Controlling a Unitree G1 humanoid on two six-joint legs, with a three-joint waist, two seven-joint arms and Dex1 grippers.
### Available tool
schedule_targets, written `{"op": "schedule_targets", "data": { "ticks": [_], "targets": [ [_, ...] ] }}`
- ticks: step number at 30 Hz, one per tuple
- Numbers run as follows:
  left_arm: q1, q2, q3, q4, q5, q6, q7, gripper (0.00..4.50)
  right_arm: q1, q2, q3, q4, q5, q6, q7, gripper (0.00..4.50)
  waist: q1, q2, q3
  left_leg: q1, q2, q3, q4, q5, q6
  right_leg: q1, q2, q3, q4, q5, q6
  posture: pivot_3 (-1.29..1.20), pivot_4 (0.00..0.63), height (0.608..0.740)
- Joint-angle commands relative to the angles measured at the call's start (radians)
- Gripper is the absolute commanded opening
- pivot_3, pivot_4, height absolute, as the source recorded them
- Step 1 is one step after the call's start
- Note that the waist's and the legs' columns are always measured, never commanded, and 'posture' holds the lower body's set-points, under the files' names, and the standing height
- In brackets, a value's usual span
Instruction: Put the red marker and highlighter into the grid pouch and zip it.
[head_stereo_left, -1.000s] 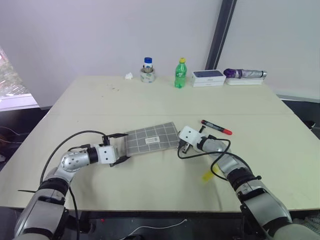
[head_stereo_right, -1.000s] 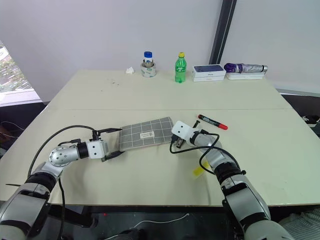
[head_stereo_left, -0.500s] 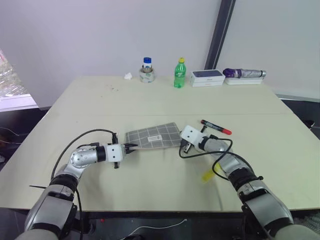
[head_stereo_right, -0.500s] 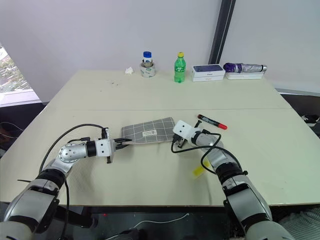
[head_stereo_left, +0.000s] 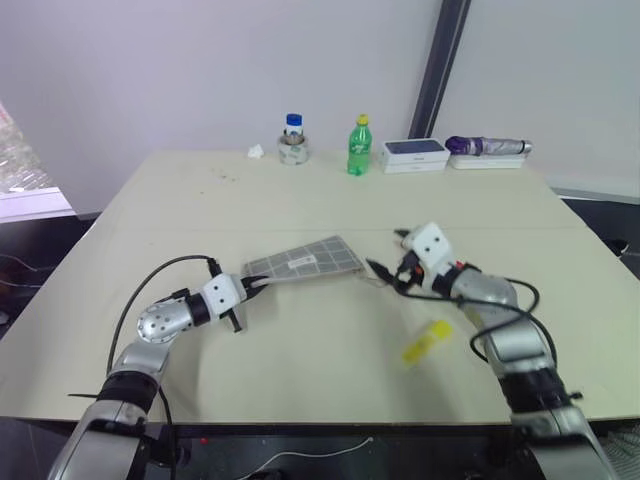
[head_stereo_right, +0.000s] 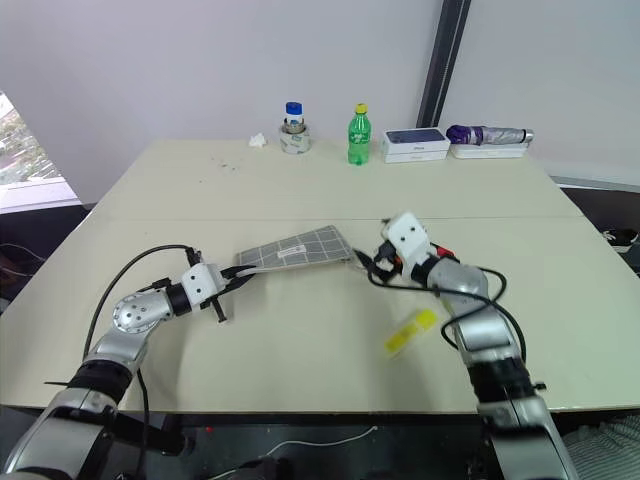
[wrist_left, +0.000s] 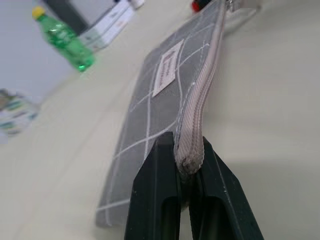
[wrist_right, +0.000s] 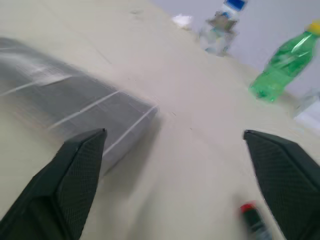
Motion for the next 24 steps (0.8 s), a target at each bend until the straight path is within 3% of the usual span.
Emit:
{"op": "schedule_targets", "data": {
  "ticks": [1,9,18,21,24],
  "targets": [
    [0.029,0.006,0.015,-0.131,0.004,0.032,0.042,0.00,0.011,0.018,0.022,-0.046,-0.004,0.027,-0.022,4.41,-0.002,0.000,0.000,0.000,0.000,0.000,0.000,0.000,0.000,0.000,0.000,0.000,0.000,0.000,0.000,0.00,0.150,0.740],
    [0.070,0.006,0.003,-0.246,0.022,0.081,0.066,0.00,-0.064,0.126,0.019,0.083,-0.009,0.060,-0.145,4.41,-0.001,0.000,0.000,0.000,0.000,0.000,0.000,0.000,0.000,0.000,0.000,0.000,0.000,0.000,0.000,0.00,0.150,0.740],
    [0.079,0.010,0.008,-0.277,0.027,0.106,0.080,0.00,-0.072,0.175,0.042,0.126,0.011,0.131,-0.148,4.41,0.000,0.000,0.000,0.000,0.000,0.000,0.000,0.000,0.000,-0.001,0.000,0.000,0.000,0.000,0.000,0.00,0.150,0.740],
    [0.083,0.007,0.010,-0.287,0.028,0.116,0.087,0.00,-0.076,0.200,0.021,0.112,0.048,0.135,-0.143,3.54,-0.001,0.000,0.000,0.000,0.000,0.000,0.000,0.000,0.000,-0.001,0.000,0.000,0.000,0.000,0.000,0.00,0.150,0.740],
    [0.090,0.007,0.008,-0.288,0.028,0.115,0.089,0.00,-0.075,0.219,0.008,0.083,0.075,0.161,-0.148,2.06,-0.001,0.000,0.000,0.000,0.000,0.000,-0.001,0.000,0.000,-0.001,0.000,0.000,0.000,0.000,0.000,0.00,0.150,0.740]
  ]
}}
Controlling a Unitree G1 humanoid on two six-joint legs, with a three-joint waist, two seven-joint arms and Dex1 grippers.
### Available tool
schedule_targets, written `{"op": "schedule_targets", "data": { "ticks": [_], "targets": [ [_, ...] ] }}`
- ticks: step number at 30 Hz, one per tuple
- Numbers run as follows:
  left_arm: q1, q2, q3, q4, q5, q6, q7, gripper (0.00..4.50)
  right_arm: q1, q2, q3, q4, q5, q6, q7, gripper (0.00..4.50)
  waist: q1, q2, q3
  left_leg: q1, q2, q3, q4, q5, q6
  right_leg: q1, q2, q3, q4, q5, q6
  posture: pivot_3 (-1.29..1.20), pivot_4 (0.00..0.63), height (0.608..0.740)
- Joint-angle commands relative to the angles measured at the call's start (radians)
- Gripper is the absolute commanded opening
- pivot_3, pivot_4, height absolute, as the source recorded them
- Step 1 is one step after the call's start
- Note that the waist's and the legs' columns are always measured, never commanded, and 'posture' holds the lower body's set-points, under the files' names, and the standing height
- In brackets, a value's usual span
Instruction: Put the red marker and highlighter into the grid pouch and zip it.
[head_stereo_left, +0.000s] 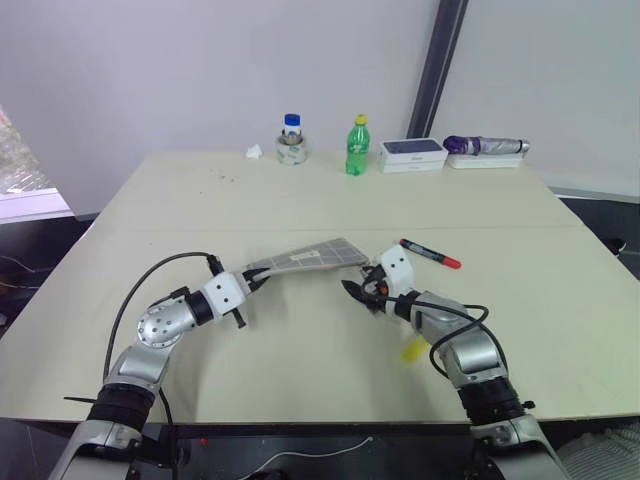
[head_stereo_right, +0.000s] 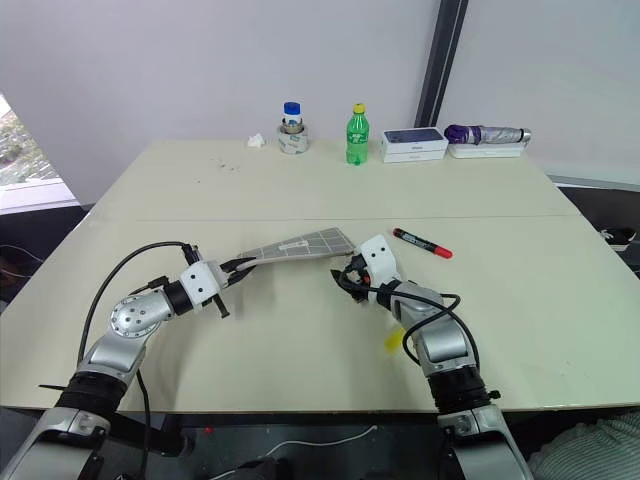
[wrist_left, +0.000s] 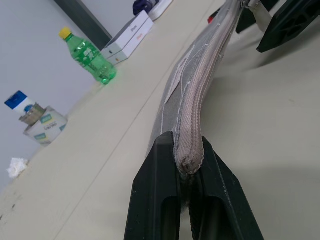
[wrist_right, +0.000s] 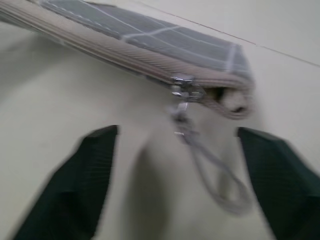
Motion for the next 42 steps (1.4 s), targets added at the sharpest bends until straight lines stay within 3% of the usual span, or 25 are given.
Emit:
{"op": "schedule_targets", "data": {
  "ticks": [1,4,7,15,24,42],
  "targets": [
    [0.007,0.006,0.011,-0.035,-0.004,0.000,0.014,0.00,-0.009,0.006,-0.015,-0.068,0.030,0.014,-0.002,1.55,0.000,0.000,0.000,0.000,0.000,0.000,0.000,0.000,0.000,0.000,0.000,0.000,0.000,0.000,0.000,0.00,0.150,0.740],
    [0.012,0.003,0.010,-0.033,0.001,0.000,0.022,0.00,0.001,-0.005,0.006,-0.101,0.009,0.022,-0.011,0.02,0.002,0.000,0.000,0.000,0.000,0.000,0.000,0.000,0.000,0.000,0.000,0.000,0.000,0.000,0.000,0.00,0.150,0.740],
    [0.031,-0.009,-0.008,-0.064,0.014,0.006,0.029,0.00,-0.022,-0.029,0.057,-0.145,-0.044,0.019,-0.013,0.02,0.001,0.000,0.000,0.000,0.000,0.000,0.000,0.000,0.000,0.000,0.000,0.000,0.000,0.000,0.000,0.00,0.150,0.740],
    [0.075,-0.049,-0.064,-0.149,0.021,0.041,0.009,0.00,-0.088,0.041,0.137,-0.103,-0.075,0.010,-0.018,0.02,-0.002,0.000,0.000,0.000,0.000,0.000,-0.001,0.000,0.000,-0.001,0.000,0.000,0.000,0.000,0.000,0.00,0.150,0.740],
    [0.067,-0.082,-0.072,-0.190,0.052,0.093,0.066,0.00,-0.084,0.031,0.269,-0.095,-0.138,-0.055,0.069,0.02,0.001,0.000,0.000,0.000,0.000,0.000,0.000,0.000,0.000,-0.001,0.000,0.000,0.000,0.000,0.000,0.00,0.150,0.740],
    [0.023,-0.118,-0.091,-0.174,0.079,0.103,0.079,0.00,-0.081,0.036,0.361,-0.075,-0.193,-0.120,0.179,0.02,0.000,0.000,0.000,0.000,0.000,0.000,0.000,0.000,0.000,-0.001,0.000,0.000,0.000,0.000,0.000,0.00,0.150,0.740]
  ]
}}
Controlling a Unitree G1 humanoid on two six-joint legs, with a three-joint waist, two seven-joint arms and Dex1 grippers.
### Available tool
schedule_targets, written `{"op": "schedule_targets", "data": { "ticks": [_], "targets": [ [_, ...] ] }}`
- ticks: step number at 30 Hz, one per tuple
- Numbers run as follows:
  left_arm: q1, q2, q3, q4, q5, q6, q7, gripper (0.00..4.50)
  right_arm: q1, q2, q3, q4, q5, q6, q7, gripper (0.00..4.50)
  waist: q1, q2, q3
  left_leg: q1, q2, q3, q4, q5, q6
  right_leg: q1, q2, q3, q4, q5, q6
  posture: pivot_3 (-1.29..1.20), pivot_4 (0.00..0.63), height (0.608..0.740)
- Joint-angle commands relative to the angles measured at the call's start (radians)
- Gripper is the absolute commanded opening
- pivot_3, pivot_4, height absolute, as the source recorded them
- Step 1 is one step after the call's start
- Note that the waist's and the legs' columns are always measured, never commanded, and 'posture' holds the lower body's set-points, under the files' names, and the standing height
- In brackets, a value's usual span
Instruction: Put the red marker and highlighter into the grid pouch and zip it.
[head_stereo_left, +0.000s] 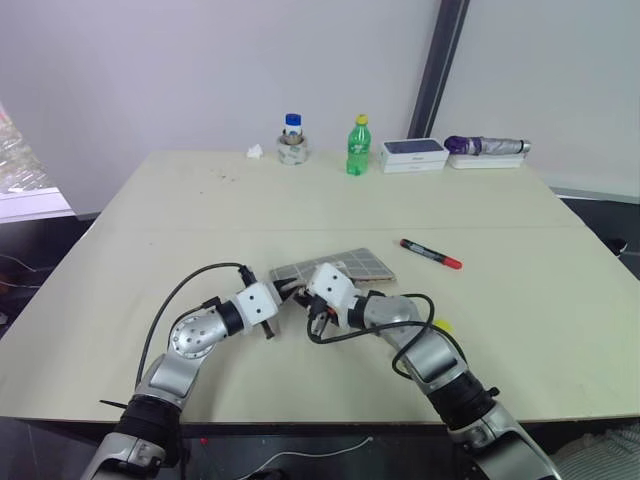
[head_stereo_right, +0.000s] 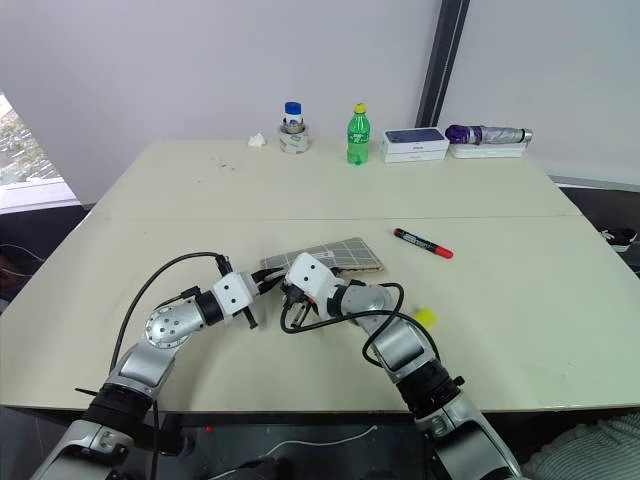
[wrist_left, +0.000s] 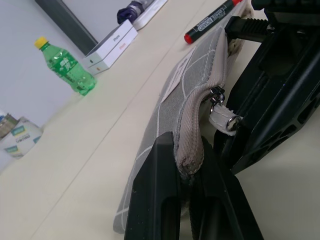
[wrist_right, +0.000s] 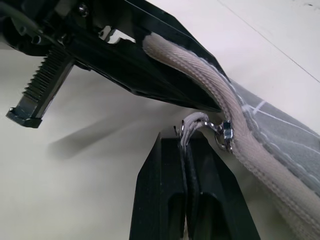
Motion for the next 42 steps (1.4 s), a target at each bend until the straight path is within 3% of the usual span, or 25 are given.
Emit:
{"op": "schedule_targets", "data": {
  "ticks": [1,7,10,16,23,29,33,37,42],
  "targets": [
    [-0.023,-0.010,-0.012,-0.033,-0.003,-0.022,0.006,0.00,-0.013,0.011,0.026,-0.013,-0.010,-0.043,0.021,0.02,0.000,0.000,0.000,0.000,0.000,0.000,0.000,0.000,0.000,0.000,0.000,0.000,0.000,0.000,0.000,0.00,0.150,0.740],
    [-0.007,-0.004,-0.006,-0.038,0.004,-0.026,0.012,0.00,-0.009,0.017,-0.020,-0.035,0.000,-0.038,0.010,0.02,0.001,0.000,0.000,0.000,0.000,0.000,0.000,0.000,0.000,0.000,0.000,0.000,0.000,0.000,0.000,0.00,0.150,0.740],
    [-0.004,0.003,0.005,-0.037,0.008,-0.033,0.025,0.00,0.020,-0.004,-0.061,-0.078,0.041,-0.028,0.034,0.89,0.002,0.000,0.000,0.000,0.000,0.000,0.000,0.000,0.000,0.000,0.000,0.000,0.000,0.000,0.000,0.00,0.150,0.740],
    [-0.002,-0.021,0.050,-0.066,-0.075,0.001,0.040,0.00,0.092,-0.119,-0.143,-0.229,0.117,0.018,0.099,3.88,0.005,0.000,0.000,0.000,0.000,0.000,0.000,0.000,0.000,0.001,-0.001,0.000,-0.001,0.000,0.000,0.00,0.150,0.740],
    [-0.004,0.009,0.067,-0.047,-0.056,-0.022,0.058,0.00,0.159,-0.268,-0.314,-0.354,0.226,0.073,0.142,3.88,0.003,0.000,0.000,0.000,0.000,-0.001,0.000,0.000,0.000,0.001,0.000,0.000,-0.001,0.000,0.000,0.00,0.150,0.740],
    [0.004,0.030,0.068,-0.023,-0.043,-0.048,0.076,0.00,0.262,-0.302,-0.553,-0.324,0.219,0.023,-0.036,3.88,0.007,-0.001,0.000,0.000,0.000,-0.001,0.000,0.000,0.000,0.002,-0.001,0.000,-0.002,0.000,0.000,0.00,0.150,0.740],
    [0.011,0.034,0.063,-0.015,-0.037,-0.064,0.078,0.00,0.428,-0.269,-0.660,-0.417,0.231,0.041,-0.136,3.88,0.009,-0.001,0.000,0.000,0.000,0.000,-0.001,0.000,0.000,0.003,-0.001,0.000,-0.004,0.000,0.000,0.00,0.150,0.740],
    [0.011,0.033,0.060,-0.003,-0.035,-0.075,0.078,0.00,0.557,-0.202,-0.685,-0.542,0.267,0.101,-0.216,3.88,-0.002,0.000,0.000,0.000,0.000,0.000,-0.002,0.000,0.000,0.002,0.000,0.000,-0.003,0.000,0.000,0.00,0.150,0.740],
    [-0.007,0.026,0.046,0.020,-0.029,-0.089,0.072,0.00,0.581,-0.158,-0.666,-0.575,0.250,0.116,-0.295,3.88,0.002,0.000,0.000,0.001,0.000,0.000,-0.001,0.000,0.000,0.003,0.000,0.001,-0.003,0.000,0.000,0.00,0.150,0.740]
  ]
}}
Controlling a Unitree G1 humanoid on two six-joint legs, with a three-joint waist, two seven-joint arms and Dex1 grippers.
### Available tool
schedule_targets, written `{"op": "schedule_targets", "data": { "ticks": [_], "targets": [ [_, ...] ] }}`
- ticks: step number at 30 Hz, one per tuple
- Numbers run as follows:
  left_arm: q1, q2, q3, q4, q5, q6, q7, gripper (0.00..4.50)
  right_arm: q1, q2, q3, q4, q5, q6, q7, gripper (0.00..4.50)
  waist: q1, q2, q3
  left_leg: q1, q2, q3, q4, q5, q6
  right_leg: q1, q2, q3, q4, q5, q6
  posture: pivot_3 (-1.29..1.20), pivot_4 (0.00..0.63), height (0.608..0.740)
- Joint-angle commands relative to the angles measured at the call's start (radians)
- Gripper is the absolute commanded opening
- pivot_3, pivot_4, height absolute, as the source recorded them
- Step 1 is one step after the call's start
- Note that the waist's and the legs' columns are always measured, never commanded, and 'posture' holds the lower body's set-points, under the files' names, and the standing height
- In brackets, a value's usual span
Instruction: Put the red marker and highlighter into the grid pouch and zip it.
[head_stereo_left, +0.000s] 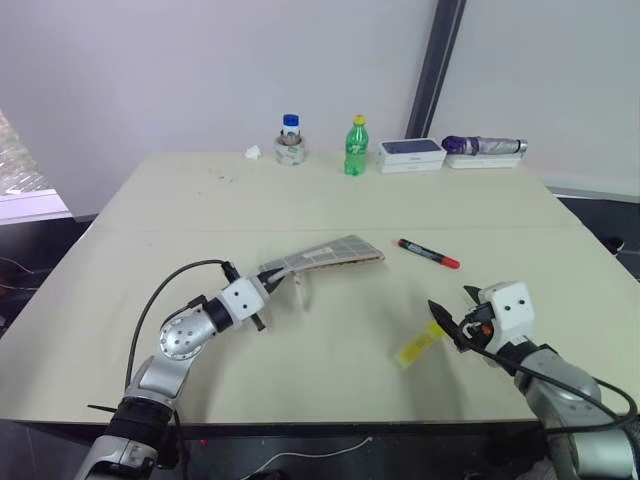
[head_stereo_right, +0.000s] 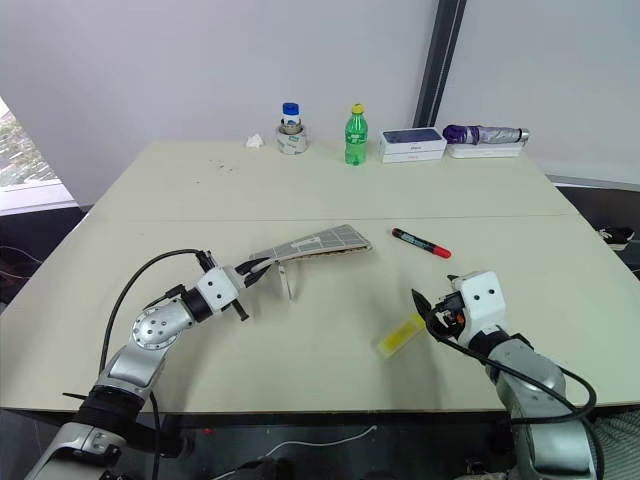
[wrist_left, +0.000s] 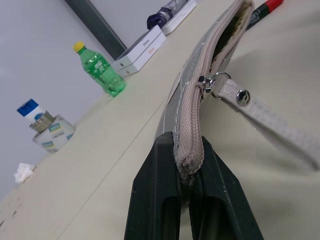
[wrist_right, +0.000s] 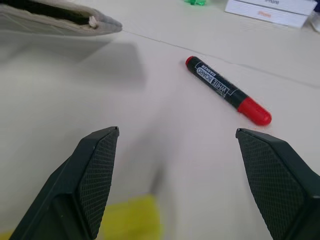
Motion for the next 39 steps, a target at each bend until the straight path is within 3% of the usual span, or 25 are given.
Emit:
{"op": "schedule_targets", "data": {
  "ticks": [1,6,12,18,23,30,38,39],
  "targets": [
    [-0.025,-0.001,0.001,0.001,-0.002,-0.026,0.003,0.00,-0.032,0.012,-0.005,-0.036,-0.001,-0.008,-0.054,3.88,0.002,0.000,0.000,0.000,0.000,0.000,0.000,0.000,0.000,0.000,0.000,0.000,0.000,0.000,0.000,0.00,0.150,0.740],
    [-0.041,-0.003,-0.002,0.017,0.000,-0.031,0.000,0.00,-0.107,-0.059,-0.010,0.103,-0.018,-0.072,-0.023,3.88,0.004,0.000,0.000,0.000,-0.001,0.000,0.001,0.000,0.000,0.000,0.000,0.000,0.000,0.000,0.000,0.00,0.150,0.740],
    [-0.043,-0.006,-0.014,0.020,0.006,-0.037,-0.010,0.00,-0.335,-0.213,0.086,0.579,-0.070,-0.354,0.190,3.88,-0.001,0.000,0.000,0.000,-0.001,0.000,0.001,0.000,0.000,0.000,0.000,0.000,0.000,0.000,0.001,0.00,0.150,0.740],
    [-0.041,-0.007,-0.017,0.003,0.006,-0.025,-0.004,0.00,-0.654,-0.250,0.149,1.052,-0.114,-0.542,0.311,3.88,-0.003,0.000,0.000,0.000,0.000,0.001,0.001,0.000,0.000,0.000,0.000,0.001,0.000,0.000,0.001,0.00,0.150,0.740],
    [-0.025,-0.006,-0.024,-0.009,0.009,-0.024,-0.002,0.00,-0.825,-0.240,0.188,1.342,-0.166,-0.664,0.332,3.88,0.002,0.000,0.000,0.000,0.000,0.001,0.001,0.000,0.000,0.000,0.000,0.000,-0.001,0.000,0.001,0.00,0.150,0.740],
    [-0.021,-0.006,-0.022,-0.029,0.009,-0.009,0.000,0.00,-0.961,-0.241,0.207,1.637,-0.205,-0.676,0.376,3.88,0.000,0.000,0.000,0.000,0.000,0.002,0.001,0.001,-0.001,0.000,-0.001,0.001,-0.001,0.000,0.001,0.00,0.150,0.740],
    [-0.013,-0.004,-0.020,-0.047,0.009,0.004,-0.003,0.00,-1.011,-0.216,0.176,1.746,-0.195,-0.550,0.351,3.88,-0.003,0.001,0.000,0.000,0.000,0.002,0.001,0.003,-0.005,0.000,-0.001,0.001,-0.001,0.000,0.001,0.00,0.150,0.740],
    [-0.013,-0.004,-0.020,-0.048,0.011,0.004,-0.001,0.00,-1.013,-0.211,0.165,1.750,-0.186,-0.527,0.355,3.65,-0.003,0.001,0.000,0.000,0.000,0.002,0.001,0.003,-0.005,0.000,-0.001,0.001,-0.001,0.000,0.001,0.00,0.150,0.740]
  ]
}}
